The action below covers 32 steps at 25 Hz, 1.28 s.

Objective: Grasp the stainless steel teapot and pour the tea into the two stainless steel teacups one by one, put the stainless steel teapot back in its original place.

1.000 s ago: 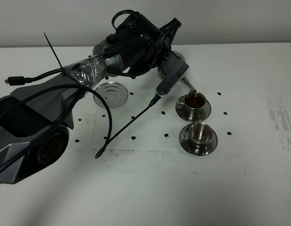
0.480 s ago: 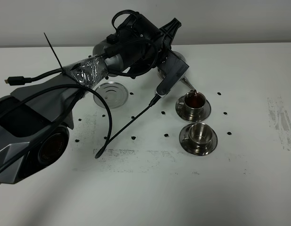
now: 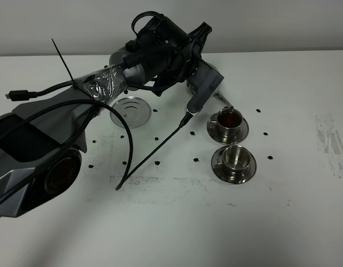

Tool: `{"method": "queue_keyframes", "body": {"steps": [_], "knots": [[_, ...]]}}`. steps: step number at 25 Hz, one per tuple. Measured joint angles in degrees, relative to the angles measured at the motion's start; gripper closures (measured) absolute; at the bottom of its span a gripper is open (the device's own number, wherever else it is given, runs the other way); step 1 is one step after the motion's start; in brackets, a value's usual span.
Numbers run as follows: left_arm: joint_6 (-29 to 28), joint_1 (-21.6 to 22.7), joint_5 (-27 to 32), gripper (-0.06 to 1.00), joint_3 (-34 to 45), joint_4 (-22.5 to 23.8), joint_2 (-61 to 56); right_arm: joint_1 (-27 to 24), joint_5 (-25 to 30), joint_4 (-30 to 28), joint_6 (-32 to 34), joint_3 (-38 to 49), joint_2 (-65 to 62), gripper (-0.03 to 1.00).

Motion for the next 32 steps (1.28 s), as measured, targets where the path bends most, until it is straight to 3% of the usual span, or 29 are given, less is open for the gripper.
{"method": "queue_keyframes", "body": {"steps": [6,10,18,22,26,32], "knots": [[-7.79,0.0,1.85,0.76,0.0,-3.34,-0.1,0.0,0.0,0.0,0.0,0.0,0.0,0.45],[-17.31,0.36,4.77,0.76,0.0,-3.57,-1.48,0.0,0.0,0.0,0.0,0.0,0.0,0.45],[-51.68,1.55,13.58,0.76,0.0,-3.8,-8.36,0.0,0.0,0.0,0.0,0.0,0.0,0.45],[-63.26,2.0,21.13,0.76,0.0,-5.75,-9.25,0.0,0.0,0.0,0.0,0.0,0.0,0.45],[-69.98,2.14,25.87,0.76,0.0,-10.22,-9.25,0.0,0.0,0.0,0.0,0.0,0.0,0.45],[-74.87,2.14,25.87,0.76,0.0,-12.93,-8.33,0.0,0.0,0.0,0.0,0.0,0.0,0.45]]}}
